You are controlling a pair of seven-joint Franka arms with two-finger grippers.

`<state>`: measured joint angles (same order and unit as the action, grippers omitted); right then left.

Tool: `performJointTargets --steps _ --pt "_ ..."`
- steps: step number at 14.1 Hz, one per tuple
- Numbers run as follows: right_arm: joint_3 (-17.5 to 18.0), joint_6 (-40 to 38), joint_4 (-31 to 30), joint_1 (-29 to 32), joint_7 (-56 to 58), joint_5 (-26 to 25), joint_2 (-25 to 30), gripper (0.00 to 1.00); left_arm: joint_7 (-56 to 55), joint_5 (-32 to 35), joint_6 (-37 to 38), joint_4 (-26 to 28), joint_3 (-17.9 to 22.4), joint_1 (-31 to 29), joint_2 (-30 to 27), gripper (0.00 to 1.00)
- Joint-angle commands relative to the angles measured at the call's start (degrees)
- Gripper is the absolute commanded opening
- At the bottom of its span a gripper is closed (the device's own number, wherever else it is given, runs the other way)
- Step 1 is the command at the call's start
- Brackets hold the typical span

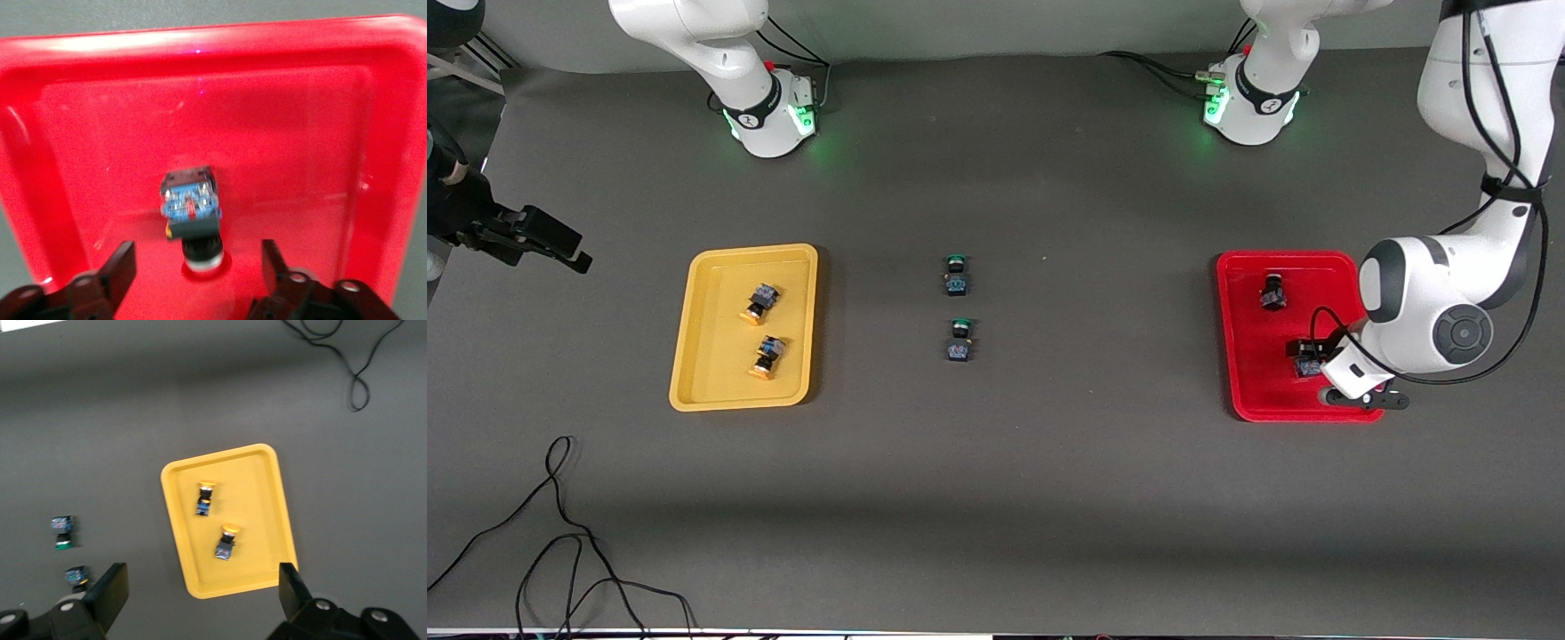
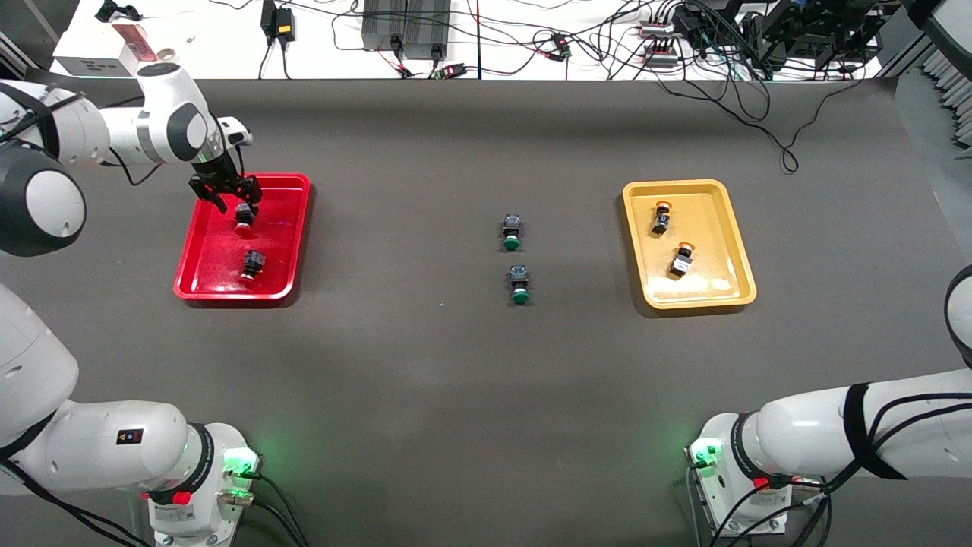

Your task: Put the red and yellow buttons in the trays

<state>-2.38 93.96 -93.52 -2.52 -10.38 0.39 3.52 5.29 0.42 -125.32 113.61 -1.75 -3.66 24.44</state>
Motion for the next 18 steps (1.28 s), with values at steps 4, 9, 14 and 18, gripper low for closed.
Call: performJointTargets --steps 4,9,14,18 --pt "0.19 -0.26 2.63 -0.03 2.72 -1.97 -2.11 1.0 -4.84 0.72 16.65 -0.67 -0.01 1.11 -18.87 1.0" --pt "-0.43 -0.44 3.69 0.15 10.82 -1.09 -3.79 1.0 -13.27 0.72 27.47 -6.29 -4.04 2.25 -27.24 1.0" --pt "-0.34 -0.44 4.48 -0.56 10.38 -1.71 -3.79 1.0 -13.29 0.72 28.2 -6.92 -6.07 1.21 -29.8 1.0" --pt "-0.08 -0.7 7.9 -0.91 9.5 -3.11 -4.66 1.0 -10.83 0.72 29.25 -7.18 -12.75 -5.57 -31.29 1.0"
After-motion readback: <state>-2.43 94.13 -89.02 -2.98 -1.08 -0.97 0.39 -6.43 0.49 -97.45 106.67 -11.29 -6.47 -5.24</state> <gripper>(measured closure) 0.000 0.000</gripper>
